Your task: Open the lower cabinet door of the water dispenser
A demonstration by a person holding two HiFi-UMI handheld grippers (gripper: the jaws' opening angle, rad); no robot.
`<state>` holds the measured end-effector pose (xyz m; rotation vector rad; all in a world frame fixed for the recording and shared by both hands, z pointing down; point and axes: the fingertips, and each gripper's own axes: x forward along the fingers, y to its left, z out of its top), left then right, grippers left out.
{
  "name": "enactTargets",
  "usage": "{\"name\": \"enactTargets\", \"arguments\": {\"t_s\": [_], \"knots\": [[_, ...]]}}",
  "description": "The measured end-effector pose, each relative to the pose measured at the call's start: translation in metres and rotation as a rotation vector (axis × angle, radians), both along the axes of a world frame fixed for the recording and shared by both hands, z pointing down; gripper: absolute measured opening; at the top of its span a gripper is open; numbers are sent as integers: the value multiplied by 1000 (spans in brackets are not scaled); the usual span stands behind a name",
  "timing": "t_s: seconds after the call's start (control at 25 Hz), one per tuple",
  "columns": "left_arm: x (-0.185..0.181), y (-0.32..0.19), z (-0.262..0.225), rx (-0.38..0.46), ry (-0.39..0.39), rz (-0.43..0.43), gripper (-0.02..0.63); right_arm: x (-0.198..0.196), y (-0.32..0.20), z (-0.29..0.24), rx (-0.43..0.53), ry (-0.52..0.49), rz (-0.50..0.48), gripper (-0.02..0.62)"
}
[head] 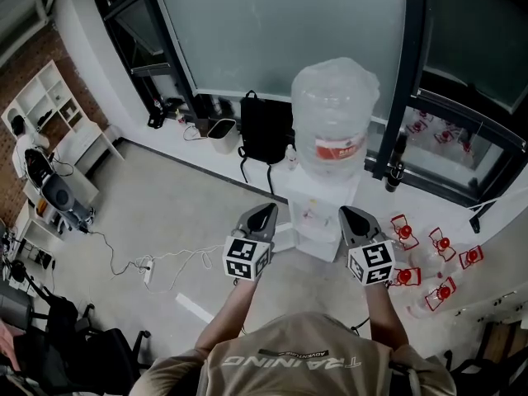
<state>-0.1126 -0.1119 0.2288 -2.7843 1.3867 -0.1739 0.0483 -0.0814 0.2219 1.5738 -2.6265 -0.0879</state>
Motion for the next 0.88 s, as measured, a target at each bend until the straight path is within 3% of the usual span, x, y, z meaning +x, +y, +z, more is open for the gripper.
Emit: {"name": "enactTargets", "arguments": {"t_s": [0.88], "knots": [[7,5,6,4,-29,-23,8,6,-5,4,-14,-20,8,8]]}}
